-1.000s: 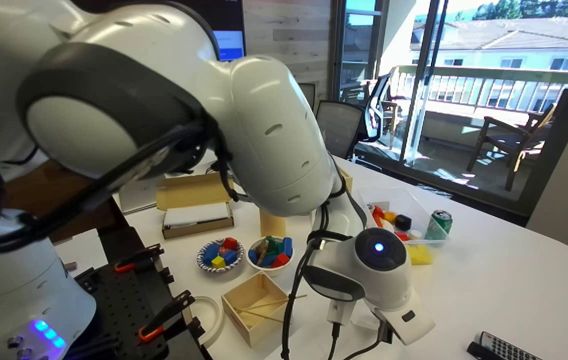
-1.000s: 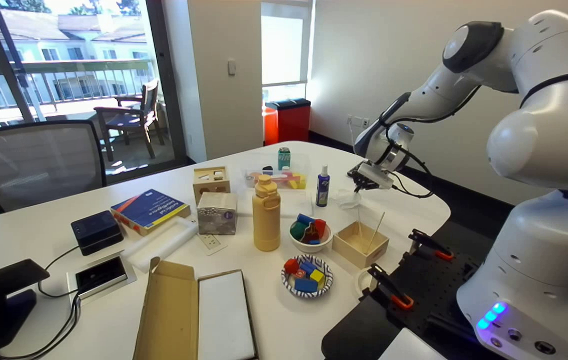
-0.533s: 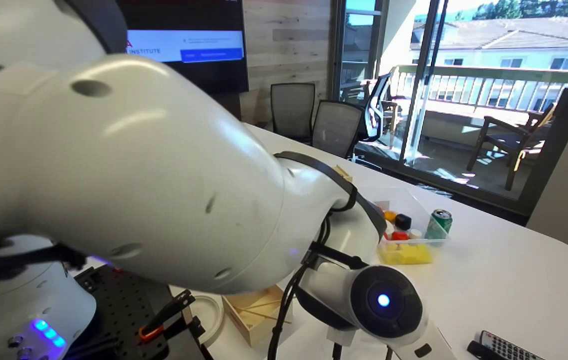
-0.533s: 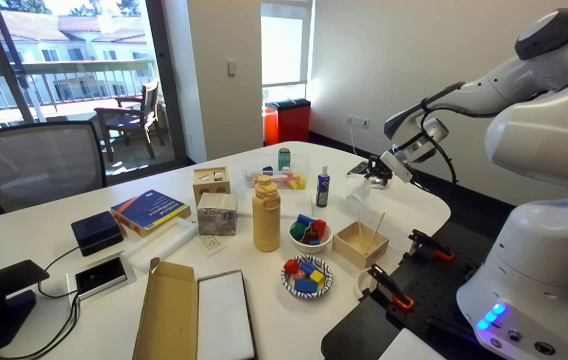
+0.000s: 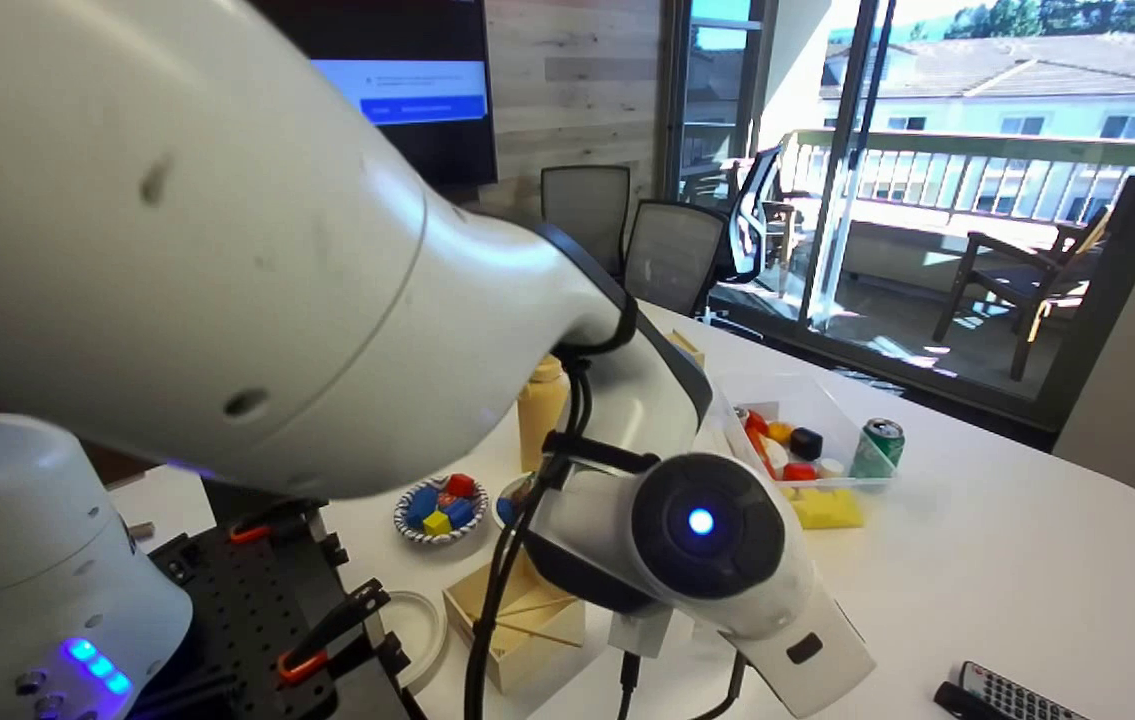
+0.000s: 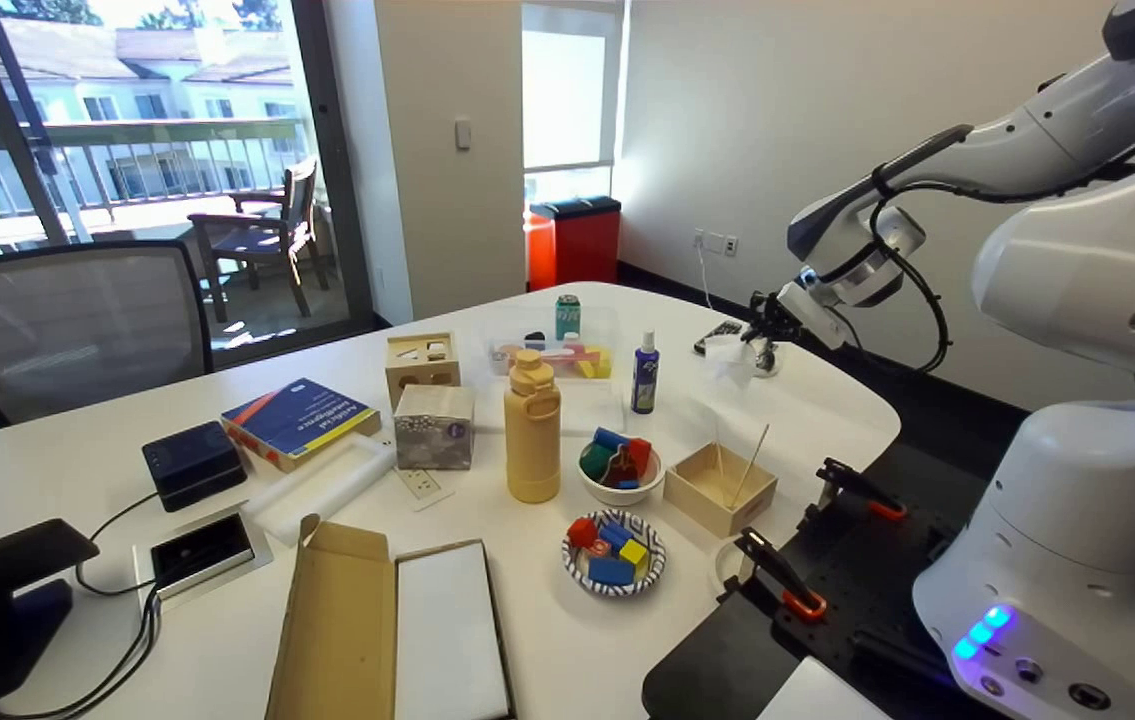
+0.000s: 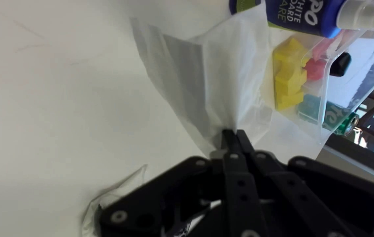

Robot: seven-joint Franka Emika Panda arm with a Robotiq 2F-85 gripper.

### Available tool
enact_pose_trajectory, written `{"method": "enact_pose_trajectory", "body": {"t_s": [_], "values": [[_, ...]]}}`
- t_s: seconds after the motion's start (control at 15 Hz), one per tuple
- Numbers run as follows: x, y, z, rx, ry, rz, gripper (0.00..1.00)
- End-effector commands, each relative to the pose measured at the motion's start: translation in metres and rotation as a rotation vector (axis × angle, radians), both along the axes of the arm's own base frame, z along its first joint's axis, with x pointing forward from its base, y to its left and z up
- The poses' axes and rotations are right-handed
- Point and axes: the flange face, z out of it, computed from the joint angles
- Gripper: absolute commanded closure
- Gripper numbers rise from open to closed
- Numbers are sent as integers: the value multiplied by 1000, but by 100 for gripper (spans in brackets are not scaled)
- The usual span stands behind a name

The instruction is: Unfold the white napkin on the right.

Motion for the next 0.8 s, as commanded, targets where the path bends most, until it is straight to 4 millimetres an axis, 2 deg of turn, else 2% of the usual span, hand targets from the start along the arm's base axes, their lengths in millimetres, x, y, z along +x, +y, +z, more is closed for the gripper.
{"method": "enact_pose_trajectory", "body": {"t_s": [0.0,0.2,0.33,0.47,0.53,0.73], "values": [[-12,17,43,-112,75,-64,100],[-14,16,56,-166,146,-105,100],[-19,9,56,-191,224,-137,100],[-32,4,47,-204,303,-152,100],[-33,2,35,-212,340,-145,100],[-15,1,3,-248,418,-127,100]]}}
